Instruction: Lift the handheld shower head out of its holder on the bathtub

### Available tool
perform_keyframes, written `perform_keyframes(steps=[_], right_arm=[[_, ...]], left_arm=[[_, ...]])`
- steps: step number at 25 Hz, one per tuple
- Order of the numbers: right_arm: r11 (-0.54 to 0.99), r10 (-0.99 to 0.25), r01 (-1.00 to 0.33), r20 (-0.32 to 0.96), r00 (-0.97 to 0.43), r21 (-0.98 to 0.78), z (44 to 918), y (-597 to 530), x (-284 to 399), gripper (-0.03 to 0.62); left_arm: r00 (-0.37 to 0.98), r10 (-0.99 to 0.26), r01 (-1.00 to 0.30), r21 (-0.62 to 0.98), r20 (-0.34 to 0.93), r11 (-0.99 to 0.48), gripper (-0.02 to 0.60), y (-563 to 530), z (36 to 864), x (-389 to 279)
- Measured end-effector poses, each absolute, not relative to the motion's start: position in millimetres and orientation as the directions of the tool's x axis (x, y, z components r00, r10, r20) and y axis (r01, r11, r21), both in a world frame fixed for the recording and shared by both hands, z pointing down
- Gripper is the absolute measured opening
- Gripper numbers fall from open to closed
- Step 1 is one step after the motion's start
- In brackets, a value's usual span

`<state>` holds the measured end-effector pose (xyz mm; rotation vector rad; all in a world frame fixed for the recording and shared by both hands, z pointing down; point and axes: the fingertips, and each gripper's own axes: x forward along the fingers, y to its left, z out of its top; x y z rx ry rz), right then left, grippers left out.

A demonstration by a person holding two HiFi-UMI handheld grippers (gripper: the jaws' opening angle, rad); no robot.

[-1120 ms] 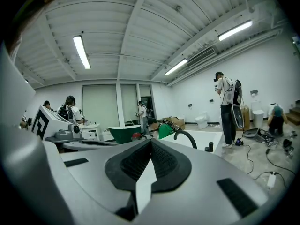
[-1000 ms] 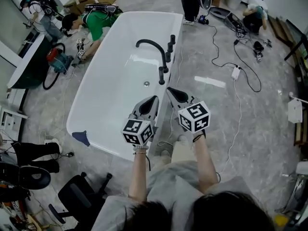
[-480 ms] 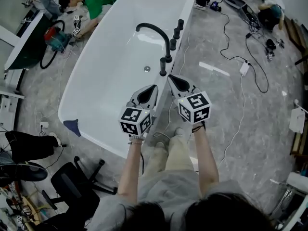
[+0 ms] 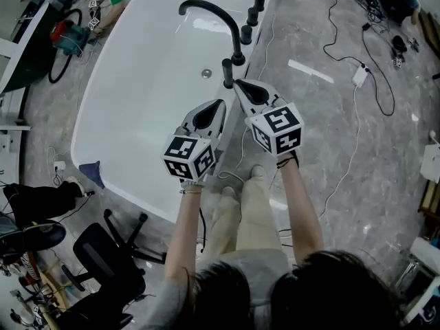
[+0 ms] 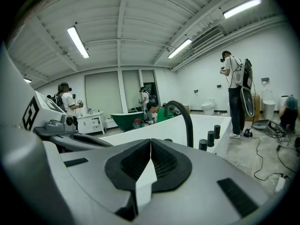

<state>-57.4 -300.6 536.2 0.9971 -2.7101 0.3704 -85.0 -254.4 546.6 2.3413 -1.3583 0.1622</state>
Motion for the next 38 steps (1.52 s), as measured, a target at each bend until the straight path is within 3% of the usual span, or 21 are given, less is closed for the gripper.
perform_keyframes(steps=[6,15,23,38], right_arm=[[0.74,-0.581,-0.652,0.331,-0.743,-0.165,573.8,-324.5,-59.2,0.003],[0.752,-0.545,-0.628,0.348,-0.763,-0.199,614.7,-350.7,-71.6,0.146],[0.785,-0.505,-0.595,0.38,-0.775,-0.172,643.0,-367.5,-90.1,0.203],[0.765,-0.499,-0.609,0.405,-0.766,-0.209,684.4,-392.5,-111.9,0.206]], left_arm=[[0.506,-0.791,-0.857,0.311,0.344,-0.412,0.005,-266.7,580.7,-91.0],[0.498,-0.777,-0.865,0.285,0.385,-0.413,0.005,-286.5,612.4,-99.5],[0.483,-0.768,-0.872,0.306,0.42,-0.382,0.005,-294.1,639.4,-101.3],[0.427,-0.78,-0.894,0.34,0.457,-0.291,0.005,-303.8,673.5,-127.8]])
